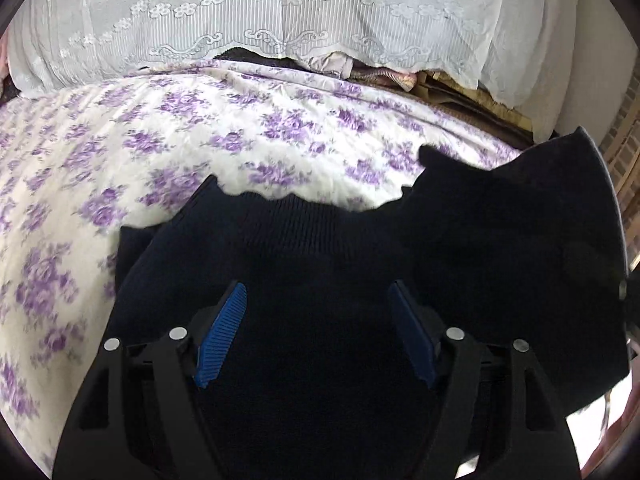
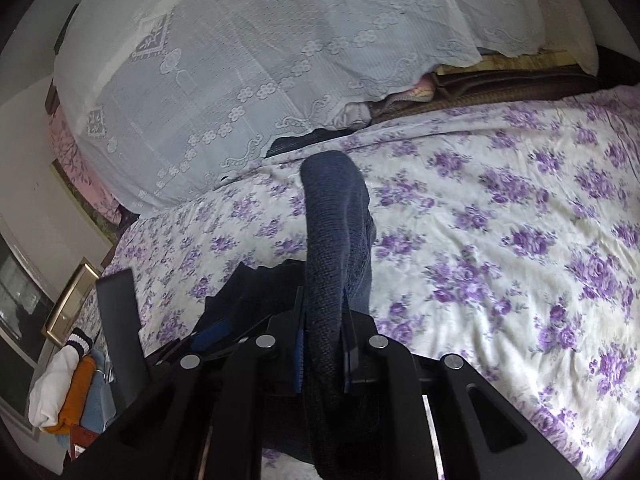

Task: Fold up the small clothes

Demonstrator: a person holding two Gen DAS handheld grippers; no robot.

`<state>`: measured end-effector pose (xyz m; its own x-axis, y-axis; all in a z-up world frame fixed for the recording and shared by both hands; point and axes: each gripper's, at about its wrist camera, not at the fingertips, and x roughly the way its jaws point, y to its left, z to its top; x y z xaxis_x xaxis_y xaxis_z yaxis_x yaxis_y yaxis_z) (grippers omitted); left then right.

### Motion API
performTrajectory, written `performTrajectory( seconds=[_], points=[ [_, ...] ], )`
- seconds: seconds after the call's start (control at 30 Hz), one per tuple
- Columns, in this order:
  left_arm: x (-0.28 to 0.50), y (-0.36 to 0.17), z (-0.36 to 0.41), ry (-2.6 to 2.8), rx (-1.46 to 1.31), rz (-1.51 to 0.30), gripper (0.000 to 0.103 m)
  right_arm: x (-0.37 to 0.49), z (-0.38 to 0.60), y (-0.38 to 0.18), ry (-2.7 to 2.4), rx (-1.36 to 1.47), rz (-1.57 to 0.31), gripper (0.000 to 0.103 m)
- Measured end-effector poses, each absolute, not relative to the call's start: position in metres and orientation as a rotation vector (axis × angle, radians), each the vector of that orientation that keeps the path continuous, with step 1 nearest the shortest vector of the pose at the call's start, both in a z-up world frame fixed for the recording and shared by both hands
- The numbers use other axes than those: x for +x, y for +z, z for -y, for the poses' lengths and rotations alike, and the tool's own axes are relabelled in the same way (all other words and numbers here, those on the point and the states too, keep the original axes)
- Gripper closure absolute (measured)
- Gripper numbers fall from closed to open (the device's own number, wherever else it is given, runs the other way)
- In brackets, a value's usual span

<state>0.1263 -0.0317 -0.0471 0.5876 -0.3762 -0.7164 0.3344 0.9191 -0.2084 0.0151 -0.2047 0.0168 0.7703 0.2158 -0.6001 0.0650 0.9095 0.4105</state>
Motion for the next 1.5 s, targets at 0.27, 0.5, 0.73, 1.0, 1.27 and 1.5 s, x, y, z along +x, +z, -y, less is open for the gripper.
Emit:
performTrajectory(
  seconds=[0.27, 0.5, 0.73, 1.0, 1.27, 1.5],
  points=[
    [0.172, -0.064, 0.042, -0.448, -0.154, -0.976, 0.031, 0.019, 0.157, 0.021, 0.1, 0.301, -0.722, 0.089],
    [0.189, -0.059, 0.027, -0.511, -0.245, -0.97, 0.046, 0.028, 0.135, 0.019, 0.09, 0.274, -0.714, 0.089],
    [0.194, -0.039, -0.015, -0.47, -0.309, -0.914, 0.047, 0.046, 0.103, 0.023, 0.147, 0.268, -0.719, 0.089],
    [0.19, -0.031, -0.064, -0.391, -0.332, -0.887, 0.047, 0.066, 0.063, 0.016, 0.229, 0.34, -0.75, 0.089],
    [0.198, -0.06, -0.12, -0.239, -0.418, -0.949, 0.047, 0.084, 0.02, -0.016, 0.257, 0.33, -0.812, 0.089],
    [0.194, -0.063, -0.126, -0.196, -0.426, -0.95, 0.038, 0.083, 0.005, -0.042, 0.297, 0.229, -0.867, 0.078]
  ],
)
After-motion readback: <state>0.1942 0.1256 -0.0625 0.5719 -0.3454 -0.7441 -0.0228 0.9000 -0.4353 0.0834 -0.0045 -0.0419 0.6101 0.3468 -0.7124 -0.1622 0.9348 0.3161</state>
